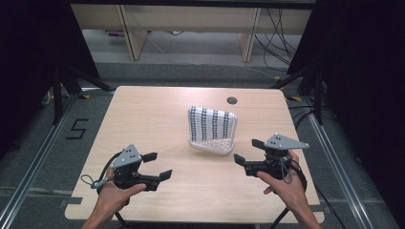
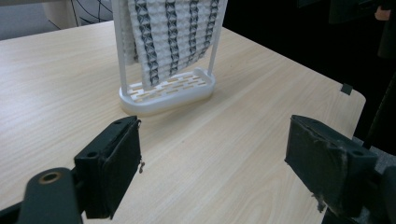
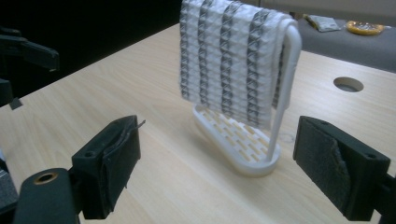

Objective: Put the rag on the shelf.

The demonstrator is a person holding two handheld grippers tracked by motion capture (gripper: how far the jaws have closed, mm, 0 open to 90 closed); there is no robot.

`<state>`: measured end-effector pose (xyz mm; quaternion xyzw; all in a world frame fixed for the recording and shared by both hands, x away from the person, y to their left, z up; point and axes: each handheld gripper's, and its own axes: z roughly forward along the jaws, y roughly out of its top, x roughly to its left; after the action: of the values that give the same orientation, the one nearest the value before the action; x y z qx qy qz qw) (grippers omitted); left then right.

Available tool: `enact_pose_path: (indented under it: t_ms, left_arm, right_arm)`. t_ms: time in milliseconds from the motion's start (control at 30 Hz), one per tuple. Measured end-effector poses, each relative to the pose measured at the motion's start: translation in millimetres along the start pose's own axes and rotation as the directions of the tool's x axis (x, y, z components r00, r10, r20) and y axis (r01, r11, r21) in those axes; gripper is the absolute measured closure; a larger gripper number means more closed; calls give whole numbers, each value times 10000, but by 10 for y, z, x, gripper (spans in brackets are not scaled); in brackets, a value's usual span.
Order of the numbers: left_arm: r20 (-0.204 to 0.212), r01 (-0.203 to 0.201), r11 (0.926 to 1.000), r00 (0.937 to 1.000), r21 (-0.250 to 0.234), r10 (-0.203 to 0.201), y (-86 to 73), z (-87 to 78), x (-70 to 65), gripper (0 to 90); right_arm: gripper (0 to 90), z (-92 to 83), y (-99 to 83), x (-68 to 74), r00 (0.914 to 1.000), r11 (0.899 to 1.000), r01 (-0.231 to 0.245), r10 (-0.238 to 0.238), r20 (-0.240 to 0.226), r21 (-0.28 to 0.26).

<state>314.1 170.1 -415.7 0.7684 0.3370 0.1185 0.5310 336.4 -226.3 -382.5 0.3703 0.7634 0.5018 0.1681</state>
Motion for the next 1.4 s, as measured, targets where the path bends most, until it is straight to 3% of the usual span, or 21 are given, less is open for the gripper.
enact_pose_path:
  t_ms: [133, 167, 300, 333, 367, 400, 500, 533, 567, 600, 633, 733, 800, 833, 933, 967, 1033, 1133, 1267, 1367, 1400]
  left_arm:
    - [129, -7, 10000, 9999, 47, 7, -100, 6, -17, 172]
    - [26, -16, 9999, 10000, 155, 15, -122, 1, -26, 172]
    - [44, 33, 9996, 10000, 272, -34, -212, 10, -32, 171]
    - [104, 53, 9998, 9999, 205, -55, -229, 18, -29, 171]
    - [41, 63, 9997, 10000, 239, -64, -250, 15, -32, 171]
    - [10, 58, 9996, 10000, 280, -58, -264, 10, -32, 171]
    - [-52, 68, 9994, 10000, 329, -66, -333, 7, -32, 171]
    - [-30, 123, 9995, 9999, 277, -122, -357, 12, -31, 171]
    - [18, 112, 9994, 9999, 312, -113, -379, 13, -22, 171]
    - [-74, 158, 9993, 9999, 342, -156, -393, 10, -26, 171]
    - [-38, 216, 9992, 9998, 332, -215, -414, 12, -21, 171]
    - [-85, 155, 9993, 9998, 345, -152, -461, -4, -13, 171]
    - [-180, 196, 9992, 9997, 346, -190, -491, -34, -21, 169]
    - [-157, 295, 9993, 9995, 246, -291, -510, -39, -26, 169]
    - [-138, 264, 9992, 9996, 286, -260, -573, -60, -48, 168]
    - [-144, 214, 9992, 9997, 347, -209, -597, -59, -58, 168]
    - [-191, 125, 9987, 9998, 494, -116, -647, -55, -87, 168]
    - [-196, 41, 9969, 9998, 783, -26, -720, -35, -131, 165]
    - [-28, -54, 9950, 10000, 996, 57, -795, 20, -185, 164]
    - [-125, -13, 9931, 9999, 1176, 28, -837, 33, -197, 164]
    - [-206, -59, 9920, 9998, 1260, 86, -844, 29, -198, 164]
  right_arm:
    - [159, -33, -45, 51, 10000, 9999, 91, -90, -12, 113]
    - [159, -29, -62, 80, 9999, 9999, -130, 131, -99, 100]
    - [159, -31, -114, 104, 9996, 9995, 268, -267, -124, 150]
    - [159, -29, -136, 128, 9999, 9998, 95, -93, -83, 197]
    - [159, -19, -148, 112, 9992, 9990, 388, -386, -107, 199]
    - [159, -8, -179, 137, 9997, 9993, 93, -84, -250, 352]
    - [159, -3, -241, 163, 9996, 9985, 23, -8, -267, 544]
    - [159, 5, -264, 148, 9991, 9983, 357, -346, -240, 456]
    - [159, -2, -286, 176, 9995, 9981, 18, 1, -308, 620]
    - [160, 14, -308, 165, 9990, 9989, 171, -152, -414, 448]
    - [160, 3, -324, 179, 9994, 9981, 39, -19, -337, 608]
    - [161, 29, -415, 166, 9995, 9980, 239, -227, -200, 585]
    - [161, 73, -503, 164, 9993, 9976, 172, -149, -342, 664]
    - [161, 84, -533, 183, 9992, 9971, -99, 129, -386, 759]
    - [162, 114, -626, 200, 9997, 9927, -9, 40, -261, 1205]
    - [162, 133, -653, 185, 9994, 9918, 271, -239, -266, 1246]
    - [162, 131, -693, 217, 9997, 9886, -36, 75, -253, 1504]
    - [162, 141, -759, 201, 9988, 9876, 463, -435, -218, 1498]
    - [162, 150, -860, 208, 9971, 9793, 759, -750, -119, 1878]
    - [163, 152, -940, 226, 9972, 9739, 735, -682, -322, 2147]
    - [163, 146, -962, 233, 9973, 9722, 729, -701, -201, 2226]
